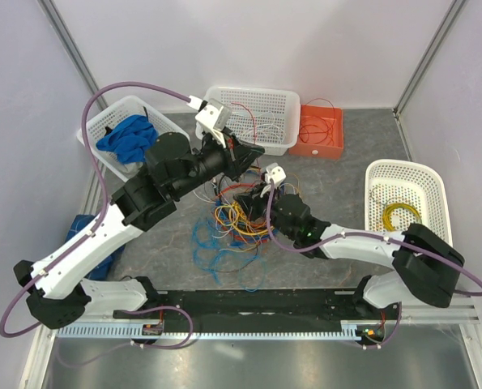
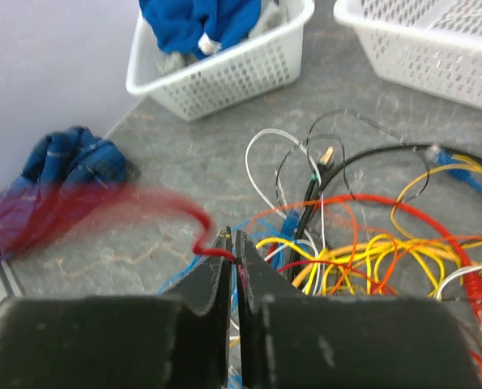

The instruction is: Untangle the cables

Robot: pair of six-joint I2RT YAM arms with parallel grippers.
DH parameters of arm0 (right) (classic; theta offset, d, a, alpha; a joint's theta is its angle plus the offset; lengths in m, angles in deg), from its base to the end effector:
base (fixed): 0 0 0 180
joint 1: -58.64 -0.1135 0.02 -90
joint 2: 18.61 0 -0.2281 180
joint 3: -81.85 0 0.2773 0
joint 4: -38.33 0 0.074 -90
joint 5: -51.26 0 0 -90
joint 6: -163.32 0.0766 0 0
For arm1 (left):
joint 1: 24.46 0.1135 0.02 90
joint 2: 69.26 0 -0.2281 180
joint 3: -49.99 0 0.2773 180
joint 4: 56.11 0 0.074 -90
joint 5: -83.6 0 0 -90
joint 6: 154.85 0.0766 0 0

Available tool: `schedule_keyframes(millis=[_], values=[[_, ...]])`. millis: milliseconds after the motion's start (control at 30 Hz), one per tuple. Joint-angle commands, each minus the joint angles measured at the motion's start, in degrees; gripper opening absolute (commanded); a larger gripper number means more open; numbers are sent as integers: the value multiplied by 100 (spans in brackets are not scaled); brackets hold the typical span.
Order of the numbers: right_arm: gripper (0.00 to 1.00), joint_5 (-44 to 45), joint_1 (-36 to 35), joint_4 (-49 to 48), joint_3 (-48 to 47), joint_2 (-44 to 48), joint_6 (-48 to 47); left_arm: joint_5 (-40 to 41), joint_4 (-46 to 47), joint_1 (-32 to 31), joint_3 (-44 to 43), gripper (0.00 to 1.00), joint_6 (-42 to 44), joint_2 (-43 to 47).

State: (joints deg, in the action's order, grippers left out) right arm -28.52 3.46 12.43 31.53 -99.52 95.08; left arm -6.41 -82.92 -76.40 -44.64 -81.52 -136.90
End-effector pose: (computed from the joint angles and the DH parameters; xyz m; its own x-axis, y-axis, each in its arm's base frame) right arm 0.2233 0.2973 0.1854 -0.3054 0.1998 -0.9310 -0.6393 0.6816 0.3560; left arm 0.2040 -0.2606 0.4508 -0.2240 -0.1792 -0.9580 0.7549 0.5897 -0.2869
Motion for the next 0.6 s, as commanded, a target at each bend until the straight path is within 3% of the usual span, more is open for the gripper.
schedule_keyframes(millis=[0, 167, 200, 300, 333, 367, 400, 567], values=[[2, 497, -19, -434, 73, 756, -65, 255, 24, -18, 91, 2, -47, 294], [0, 1315, -19, 1400, -804, 1849, -707, 756, 323, -9, 872, 2, -100, 742], [0, 1560, -19, 1648, -1197, 2085, -804, 879, 349, -9, 978, 11, -117, 821], [0, 1956, -11, 2519, -2067, 2245, -1243, 1415, 367, -9, 1409, 49, -302, 1129], [0, 2306, -11, 2669, -2280, 2254, -1497, 1625, 454, -9, 1541, 75, -424, 1226], [0, 2483, -11, 2931, -2491, 2237, -1595, 1731, 507, -9, 1838, 91, -495, 1444], [0, 2676, 7, 3038, -2885, 2176, -1691, 1898, 577, -9, 1989, 99, -565, 1542], [0, 3258, 244, 3758, -4099, 1650, -1964, 2014, 719, -9, 2771, 100, -873, 1991]])
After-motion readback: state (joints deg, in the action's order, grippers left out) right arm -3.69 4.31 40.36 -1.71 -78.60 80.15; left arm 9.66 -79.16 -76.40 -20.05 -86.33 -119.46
